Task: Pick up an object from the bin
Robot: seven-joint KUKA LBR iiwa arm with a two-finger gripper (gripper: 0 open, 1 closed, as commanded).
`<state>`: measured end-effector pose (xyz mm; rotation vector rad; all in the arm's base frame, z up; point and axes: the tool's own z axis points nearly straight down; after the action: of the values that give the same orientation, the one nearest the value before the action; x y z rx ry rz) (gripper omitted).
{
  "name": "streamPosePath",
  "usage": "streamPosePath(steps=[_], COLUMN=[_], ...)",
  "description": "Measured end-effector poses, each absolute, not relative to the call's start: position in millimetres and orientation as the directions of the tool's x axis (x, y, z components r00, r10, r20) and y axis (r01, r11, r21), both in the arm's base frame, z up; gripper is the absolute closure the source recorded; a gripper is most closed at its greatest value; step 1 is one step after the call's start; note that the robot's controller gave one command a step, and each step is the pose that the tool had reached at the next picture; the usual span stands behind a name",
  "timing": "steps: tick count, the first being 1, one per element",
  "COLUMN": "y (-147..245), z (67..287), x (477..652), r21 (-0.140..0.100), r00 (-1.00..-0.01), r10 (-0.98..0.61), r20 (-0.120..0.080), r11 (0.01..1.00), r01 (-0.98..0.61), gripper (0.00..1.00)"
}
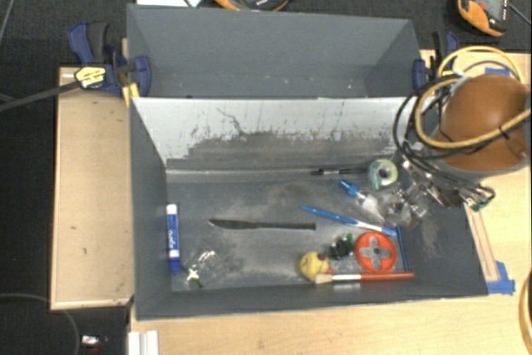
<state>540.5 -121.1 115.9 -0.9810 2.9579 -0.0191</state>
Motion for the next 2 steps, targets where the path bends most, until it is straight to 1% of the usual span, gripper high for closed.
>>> streamPosePath(steps=[1,2], y=[-103,-112], z=[86,80], x=[588.1,556.8], r21=[-0.01,-0.023], r00=[-0.852,-0.73], r10=[-0.522,-0.683], r20=[-0.022,-0.02], r11=[0.853,0.73], r01=[-0.522,-0.683], gripper=[1.0,0.0])
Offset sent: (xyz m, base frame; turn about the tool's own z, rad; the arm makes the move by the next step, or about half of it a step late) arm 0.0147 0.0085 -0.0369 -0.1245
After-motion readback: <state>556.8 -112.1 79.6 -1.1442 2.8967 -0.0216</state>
